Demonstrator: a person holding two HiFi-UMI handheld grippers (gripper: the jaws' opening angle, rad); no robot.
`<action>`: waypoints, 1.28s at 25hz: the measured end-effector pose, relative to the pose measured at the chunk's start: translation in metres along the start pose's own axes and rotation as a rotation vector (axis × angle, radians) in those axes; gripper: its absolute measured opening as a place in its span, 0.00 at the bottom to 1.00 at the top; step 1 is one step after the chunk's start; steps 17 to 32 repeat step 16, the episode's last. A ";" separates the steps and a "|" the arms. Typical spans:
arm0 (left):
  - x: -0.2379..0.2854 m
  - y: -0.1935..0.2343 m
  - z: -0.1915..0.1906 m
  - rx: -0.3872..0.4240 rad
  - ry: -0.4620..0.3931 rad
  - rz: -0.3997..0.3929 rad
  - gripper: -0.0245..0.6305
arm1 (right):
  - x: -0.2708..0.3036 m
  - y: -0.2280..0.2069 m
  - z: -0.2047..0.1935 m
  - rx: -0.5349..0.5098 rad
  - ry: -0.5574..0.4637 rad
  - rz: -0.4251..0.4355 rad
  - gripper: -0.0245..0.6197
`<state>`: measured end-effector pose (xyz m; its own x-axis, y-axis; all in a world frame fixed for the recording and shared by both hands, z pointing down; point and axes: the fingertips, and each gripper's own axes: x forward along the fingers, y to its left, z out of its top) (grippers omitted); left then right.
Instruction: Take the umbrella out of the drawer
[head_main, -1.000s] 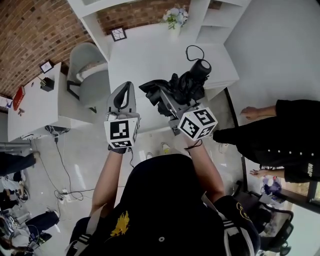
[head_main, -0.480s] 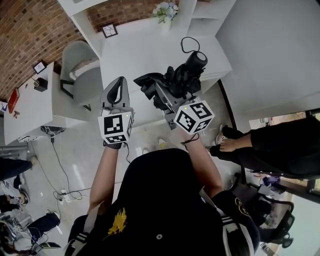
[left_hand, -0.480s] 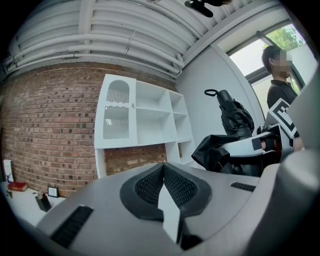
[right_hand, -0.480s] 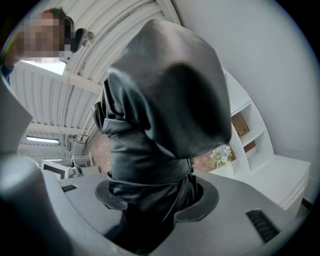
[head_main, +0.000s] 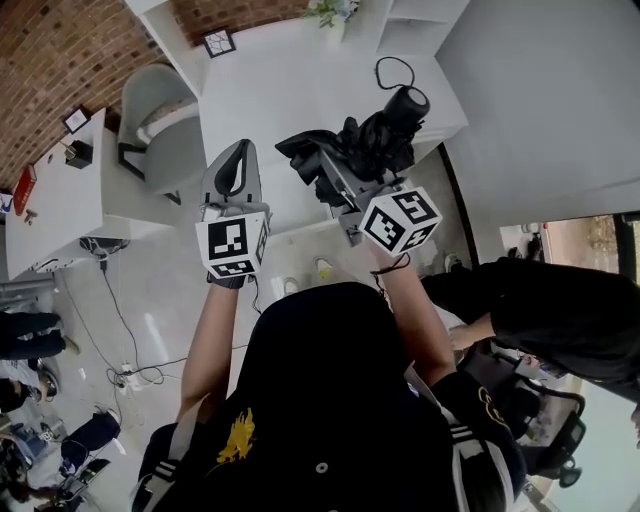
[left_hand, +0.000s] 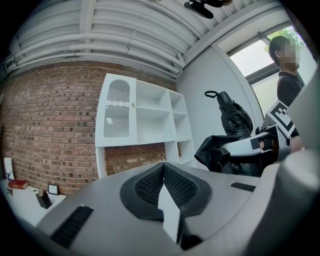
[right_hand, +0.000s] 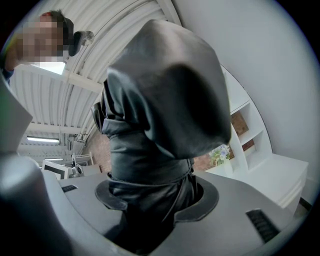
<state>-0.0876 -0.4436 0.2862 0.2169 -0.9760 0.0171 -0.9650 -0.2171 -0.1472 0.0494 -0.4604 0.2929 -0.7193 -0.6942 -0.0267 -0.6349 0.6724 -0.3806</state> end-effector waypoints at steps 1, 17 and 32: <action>0.000 -0.001 0.000 -0.003 0.001 -0.001 0.07 | -0.002 -0.002 0.000 0.006 0.005 0.003 0.41; -0.022 -0.070 -0.053 -0.065 -0.008 -0.069 0.07 | -0.075 -0.043 -0.005 -0.012 0.079 0.052 0.41; -0.022 -0.070 -0.053 -0.065 -0.008 -0.069 0.07 | -0.075 -0.043 -0.005 -0.012 0.079 0.052 0.41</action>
